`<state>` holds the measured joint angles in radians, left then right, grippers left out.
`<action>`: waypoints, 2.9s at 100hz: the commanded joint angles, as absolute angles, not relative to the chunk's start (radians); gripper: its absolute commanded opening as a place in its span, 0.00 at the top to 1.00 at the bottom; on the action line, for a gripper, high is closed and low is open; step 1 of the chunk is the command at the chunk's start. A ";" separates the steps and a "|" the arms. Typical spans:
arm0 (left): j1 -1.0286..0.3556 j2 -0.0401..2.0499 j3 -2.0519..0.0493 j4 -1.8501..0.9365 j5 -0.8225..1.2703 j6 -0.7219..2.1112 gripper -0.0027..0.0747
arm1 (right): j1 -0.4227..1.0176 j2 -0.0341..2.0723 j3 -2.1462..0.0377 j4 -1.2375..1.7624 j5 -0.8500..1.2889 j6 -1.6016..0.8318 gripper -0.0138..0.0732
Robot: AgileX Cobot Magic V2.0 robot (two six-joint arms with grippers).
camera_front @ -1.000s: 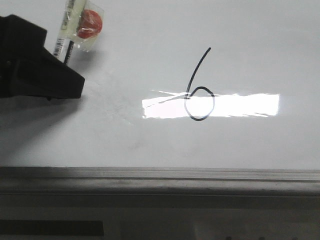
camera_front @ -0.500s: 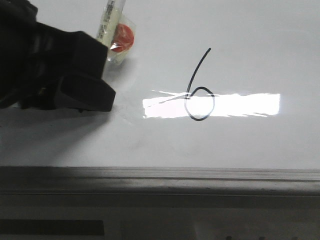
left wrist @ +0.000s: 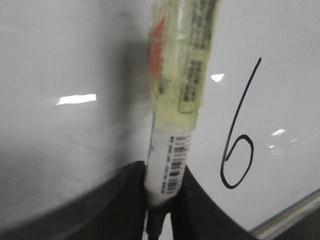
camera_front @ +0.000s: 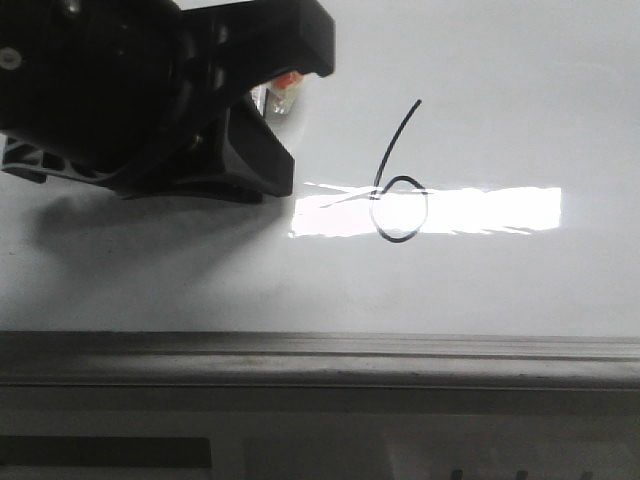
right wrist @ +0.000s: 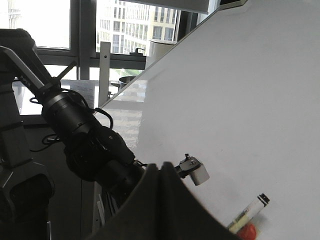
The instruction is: Write number 6 on whiteboard
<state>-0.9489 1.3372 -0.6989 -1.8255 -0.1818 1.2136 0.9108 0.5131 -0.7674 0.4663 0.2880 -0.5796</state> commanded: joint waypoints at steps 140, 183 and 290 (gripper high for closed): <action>-0.930 1.421 -0.695 -1.866 -0.399 1.055 0.37 | 0.905 0.518 -0.801 0.467 0.228 -0.583 0.91; -0.930 1.347 -0.695 -1.845 -0.361 1.055 0.36 | 0.905 0.518 -0.801 0.462 0.228 -0.583 0.91; -0.930 0.374 -0.323 -1.635 -0.077 1.388 0.99 | 0.887 0.091 -0.658 -0.209 0.744 -0.209 0.91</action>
